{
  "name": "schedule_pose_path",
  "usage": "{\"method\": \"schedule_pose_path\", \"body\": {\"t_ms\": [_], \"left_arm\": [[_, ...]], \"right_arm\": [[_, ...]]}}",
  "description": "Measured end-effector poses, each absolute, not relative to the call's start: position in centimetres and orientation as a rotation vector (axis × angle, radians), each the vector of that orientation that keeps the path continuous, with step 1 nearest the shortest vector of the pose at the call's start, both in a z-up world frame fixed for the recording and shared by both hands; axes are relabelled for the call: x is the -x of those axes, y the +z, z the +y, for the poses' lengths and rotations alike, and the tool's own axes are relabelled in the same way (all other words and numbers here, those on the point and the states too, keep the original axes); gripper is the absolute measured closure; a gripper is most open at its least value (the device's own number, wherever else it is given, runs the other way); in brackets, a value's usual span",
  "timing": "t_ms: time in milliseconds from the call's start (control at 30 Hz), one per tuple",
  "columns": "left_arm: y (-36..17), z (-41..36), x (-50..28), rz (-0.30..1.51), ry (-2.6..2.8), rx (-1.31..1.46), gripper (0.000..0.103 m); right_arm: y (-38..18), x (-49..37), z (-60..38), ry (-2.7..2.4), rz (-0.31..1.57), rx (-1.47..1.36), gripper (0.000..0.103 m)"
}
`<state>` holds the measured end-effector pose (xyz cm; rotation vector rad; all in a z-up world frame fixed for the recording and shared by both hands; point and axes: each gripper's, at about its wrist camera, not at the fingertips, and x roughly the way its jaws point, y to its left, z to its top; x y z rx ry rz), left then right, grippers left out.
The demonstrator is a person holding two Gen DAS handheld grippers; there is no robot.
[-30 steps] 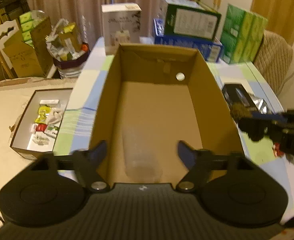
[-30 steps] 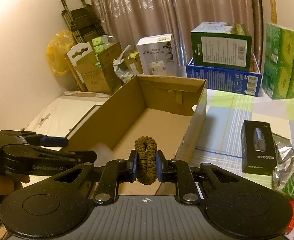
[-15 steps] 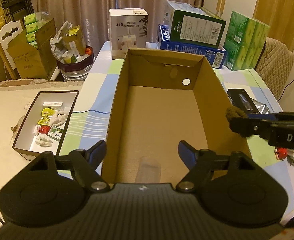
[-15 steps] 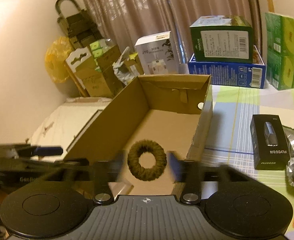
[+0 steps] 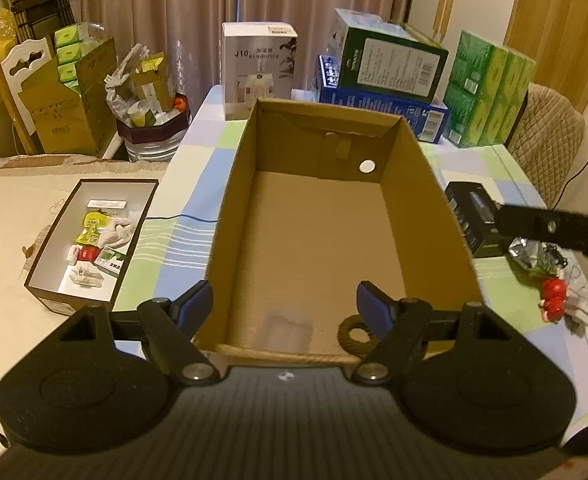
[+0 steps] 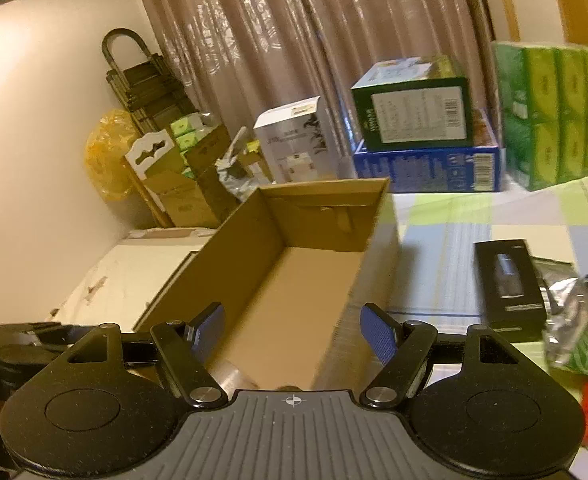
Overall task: Organize objects
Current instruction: 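Move both empty tools back over the table items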
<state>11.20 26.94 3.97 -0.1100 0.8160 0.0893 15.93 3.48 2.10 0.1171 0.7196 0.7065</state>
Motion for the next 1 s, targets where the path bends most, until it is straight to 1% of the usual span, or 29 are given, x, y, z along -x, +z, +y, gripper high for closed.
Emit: {"method": "schedule_pose_path", "body": {"t_ms": [100, 333, 500, 633, 700, 1000], "left_arm": [[4.6, 26.0, -10.7, 0.803, 0.086, 0.11, 0.027], [6.3, 23.3, -9.4, 0.773, 0.075, 0.112, 0.022], [7.6, 20.8, -8.4, 0.744, 0.056, 0.106, 0.013], [8.4, 18.7, -8.0, 0.72, 0.032, 0.111, 0.004], [8.8, 17.6, -7.7, 0.708, 0.016, 0.109, 0.001], [9.8, 11.4, -7.4, 0.653, -0.095, 0.097, 0.001]], "right_arm": [[2.5, -14.9, 2.1, 0.691, 0.703, -0.108, 0.031], [4.6, -12.3, -1.8, 0.641, 0.65, -0.076, 0.031], [5.7, -10.6, -4.9, 0.586, 0.604, -0.034, 0.031], [6.3, -9.2, -7.7, 0.542, 0.57, 0.002, 0.031], [6.2, -8.6, -9.5, 0.507, 0.556, 0.016, 0.031], [4.2, -6.6, -19.0, 0.3, 0.583, -0.024, 0.03]]}}
